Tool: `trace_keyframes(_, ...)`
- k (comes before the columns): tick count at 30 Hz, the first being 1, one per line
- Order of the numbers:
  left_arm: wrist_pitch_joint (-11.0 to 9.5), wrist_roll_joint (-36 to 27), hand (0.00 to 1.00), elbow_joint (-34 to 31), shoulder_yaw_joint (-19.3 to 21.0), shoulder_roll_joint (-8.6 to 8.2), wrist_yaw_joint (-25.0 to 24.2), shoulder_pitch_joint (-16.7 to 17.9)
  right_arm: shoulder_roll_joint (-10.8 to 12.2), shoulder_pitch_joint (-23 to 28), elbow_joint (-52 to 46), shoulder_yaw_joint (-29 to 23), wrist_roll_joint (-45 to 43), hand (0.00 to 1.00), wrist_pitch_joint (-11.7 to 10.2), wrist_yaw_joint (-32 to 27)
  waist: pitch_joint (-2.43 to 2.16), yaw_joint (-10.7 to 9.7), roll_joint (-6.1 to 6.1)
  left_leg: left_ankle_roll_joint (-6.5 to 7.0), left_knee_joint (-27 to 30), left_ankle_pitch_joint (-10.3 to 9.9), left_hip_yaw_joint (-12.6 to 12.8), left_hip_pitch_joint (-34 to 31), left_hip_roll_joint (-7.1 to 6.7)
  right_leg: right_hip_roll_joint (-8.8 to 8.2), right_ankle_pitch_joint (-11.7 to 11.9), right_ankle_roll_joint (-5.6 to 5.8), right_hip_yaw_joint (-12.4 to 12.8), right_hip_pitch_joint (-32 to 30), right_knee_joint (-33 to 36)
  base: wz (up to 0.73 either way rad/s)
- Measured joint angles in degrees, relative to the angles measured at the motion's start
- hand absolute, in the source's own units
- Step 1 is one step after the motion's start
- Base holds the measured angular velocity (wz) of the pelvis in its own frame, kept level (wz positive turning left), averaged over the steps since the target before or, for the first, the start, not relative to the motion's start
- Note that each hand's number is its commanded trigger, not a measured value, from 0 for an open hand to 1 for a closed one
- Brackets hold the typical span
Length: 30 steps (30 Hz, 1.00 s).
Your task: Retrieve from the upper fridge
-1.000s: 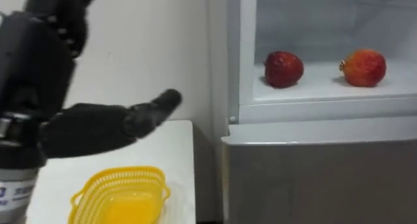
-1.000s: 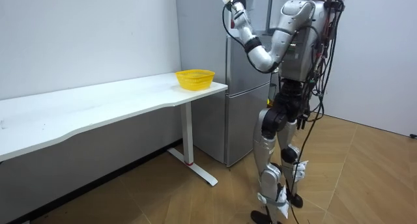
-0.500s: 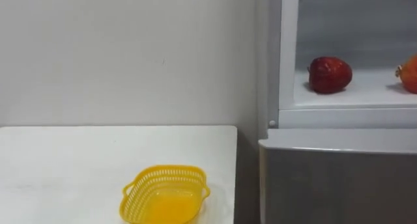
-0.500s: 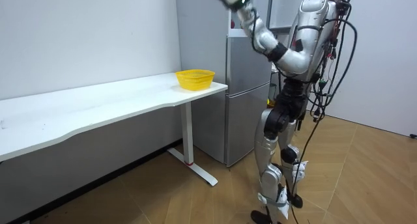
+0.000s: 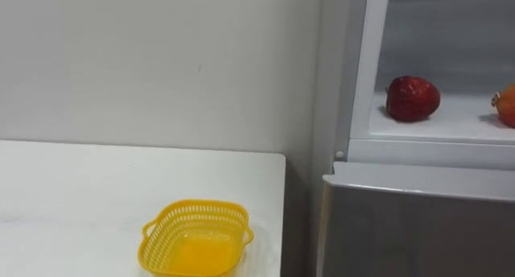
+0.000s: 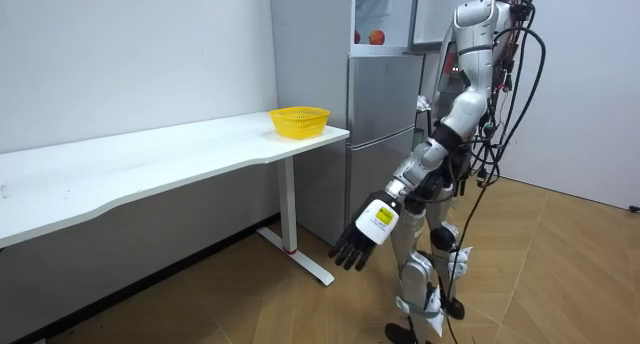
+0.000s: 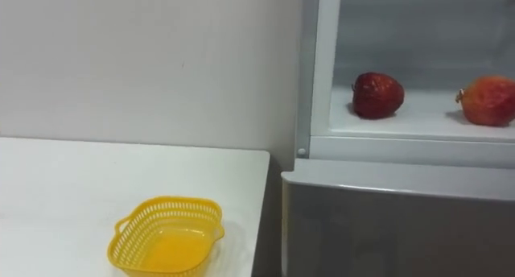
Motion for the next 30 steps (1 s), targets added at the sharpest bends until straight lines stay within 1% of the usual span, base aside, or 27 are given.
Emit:
trace_keyframes(2, 0.5, -0.3, 0.0, 4.7, -0.5, 0.02, -1.7, -0.6, 0.0, -0.1, 0.0, 0.0, 0.4, 0.0, 0.3, -0.1, -0.01, -0.1, 0.4, 0.0, -0.1, 0.0, 0.3, 0.1, -0.01, -0.02, 0.0, 0.01, 0.2, 0.0, 0.0, -0.08)
trace_keyframes(3, 1.4, -0.3, 0.0, 7.8, -0.5, 0.01, -2.4, -1.1, 0.1, -0.1, 0.0, 0.0, 0.7, 0.0, 0.7, -0.1, -0.02, -0.2, 0.6, 0.01, -0.1, 0.0, 0.4, 0.2, 0.0, -0.02, 0.0, 0.01, 0.3, -0.1, 0.0, 0.0)
trace_keyframes(4, 2.3, -0.1, 0.0, 10.2, -0.5, -0.03, -3.2, -1.2, 0.3, -0.1, 0.0, 0.0, 0.4, 0.0, 1.1, -0.2, -0.03, -0.9, 0.56, 0.0, -0.2, 0.0, 0.3, 0.2, 0.03, 0.0, 0.0, 0.01, 0.3, -0.1, 0.0, 0.0)
trace_keyframes(7, 4.2, 1.3, 0.0, 13.7, -0.5, -0.23, -4.6, -1.0, 0.4, 0.3, 0.0, 0.0, -0.6, 0.0, 1.5, -0.2, -0.03, -1.0, 0.61, -0.01, -0.5, 0.0, 1.1, 1.0, 0.19, 0.14, 0.0, 0.0, 1.1, 0.0, 0.0, -0.14)
trace_keyframes(8, 4.8, 3.1, 0.0, 15.1, -0.5, -0.41, -5.3, -0.6, 0.4, 0.3, 0.1, -0.1, -1.0, 0.0, 2.0, -0.2, -0.06, -1.2, 0.59, -0.02, -0.6, 0.0, 1.4, 1.2, 0.22, 0.18, 0.0, 0.0, 1.4, 0.1, -0.1, -0.1)
trace_keyframes(10, 6.8, 8.3, 0.0, 17.5, -1.1, -0.19, -7.2, -0.7, 0.4, 0.9, 0.3, 0.0, -1.9, 0.0, 2.6, 0.0, -0.07, -1.7, 0.18, -0.01, -0.6, 0.0, 1.4, 1.2, 0.15, 0.08, 0.0, 0.0, 1.3, 0.2, 0.0, -0.02)
trace_keyframes(11, 7.3, 9.9, 0.0, 17.8, -1.4, -0.18, -7.5, -0.8, 0.4, 1.0, 0.3, 0.1, -1.9, 0.0, 2.8, 0.0, -0.06, -1.7, 0.07, -0.01, -0.5, 0.0, 1.4, 1.2, 0.15, 0.08, 0.0, 0.0, 1.3, 0.2, 0.0, 0.0)
trace_keyframes(12, 8.3, 13.2, 0.0, 18.0, -2.1, -0.11, -8.6, -1.0, 0.5, 1.0, 0.1, 0.6, -2.1, 0.0, 3.3, 0.1, -0.05, -1.9, -0.17, -0.01, -0.5, 0.0, 1.4, 1.1, 0.15, 0.07, 0.0, 0.0, 1.3, 0.1, 0.1, 0.0)
trace_keyframes(14, 9.3, 16.0, 0.0, 18.1, -4.6, 0.07, -10.0, -1.5, 0.9, 0.7, 0.0, 1.8, -2.1, 0.0, 3.9, 0.3, -0.02, -2.7, -0.49, 0.0, -0.5, 0.0, 1.4, 1.1, 0.16, 0.07, 0.0, 0.01, 1.3, 0.1, 0.1, 0.0)
trace_keyframes(16, 11.0, 18.5, 0.0, 18.3, -7.9, 0.1, -12.2, -3.7, 1.5, 0.7, 0.0, 2.3, -2.2, 0.0, 4.7, 0.5, 0.02, -2.9, -0.58, 0.0, -0.4, 0.0, 1.6, 0.8, 0.17, 0.1, 0.0, 0.0, 1.7, -0.2, 0.3, -0.04)
trace_keyframes(18, 11.6, 20.1, 0.0, 18.3, -9.7, 0.1, -13.7, -5.4, 1.7, 0.7, 0.0, 2.8, -2.3, 0.0, 5.0, 0.6, 0.03, -3.2, -0.56, 0.02, -0.3, 0.0, 1.8, 0.8, 0.17, 0.1, 0.0, 0.01, 2.0, -0.3, 0.3, -0.05)
trace_keyframes(20, 11.8, 22.9, 0.0, 18.3, -10.4, 0.16, -14.9, -6.0, 2.0, 0.3, -0.1, 2.8, -2.7, 0.0, 5.3, 0.6, 0.02, -3.8, -0.58, 0.02, -0.3, 0.0, 1.8, 0.8, 0.17, 0.15, 0.0, 0.01, 2.5, -0.3, 0.2, -0.06)
trace_keyframes(22, 12.7, 27.7, 0.0, 18.2, -12.2, 0.64, -16.2, -6.6, 2.0, 0.0, -0.1, 4.0, -2.6, 0.0, 6.0, 0.6, 0.01, -4.5, -0.58, 0.02, -0.2, 0.0, 2.4, 1.2, 0.18, 0.21, 0.0, 0.01, 3.3, -0.3, 0.2, -0.11)
trace_keyframes(24, 13.1, 30.3, 0.0, 18.2, -12.3, 0.73, -17.2, -6.8, 2.1, -0.1, -0.1, 4.2, -2.6, 0.0, 6.3, 0.7, -0.01, -4.5, -0.63, 0.05, -0.2, -0.1, 2.8, 1.3, 0.18, 0.2, 0.0, 0.02, 3.5, -0.4, 0.1, -0.11)
trace_keyframes(25, 13.6, 31.7, 0.0, 18.0, -12.3, 0.82, -17.7, -6.9, 2.1, -0.1, -0.1, 4.6, -2.5, 0.0, 6.5, 0.7, -0.07, -4.5, -0.85, 0.08, -0.2, -0.1, 2.8, 1.4, 0.15, 0.18, 0.0, 0.03, 3.5, -0.3, 0.1, -0.08)
trace_keyframes(26, 13.8, 32.3, 0.0, 17.9, -12.3, 0.88, -18.1, -7.5, 2.1, -0.2, -0.1, 4.9, -2.5, 0.0, 6.5, 0.9, -0.09, -4.5, -0.94, 0.08, -0.3, -0.1, 2.9, 1.5, 0.15, 0.17, 0.0, 0.03, 3.5, -0.3, 0.1, -0.05)
trace_keyframes(30, 14.4, 34.2, 0.0, 17.9, -13.3, 1.06, -19.0, -7.9, 2.1, -1.4, -0.2, 5.8, -2.5, 0.0, 6.5, 1.8, 0.01, -4.8, -1.27, 0.08, -0.3, -0.1, 3.1, 1.6, 0.15, 0.16, 0.0, 0.04, 3.6, -0.3, 0.0, -0.02)
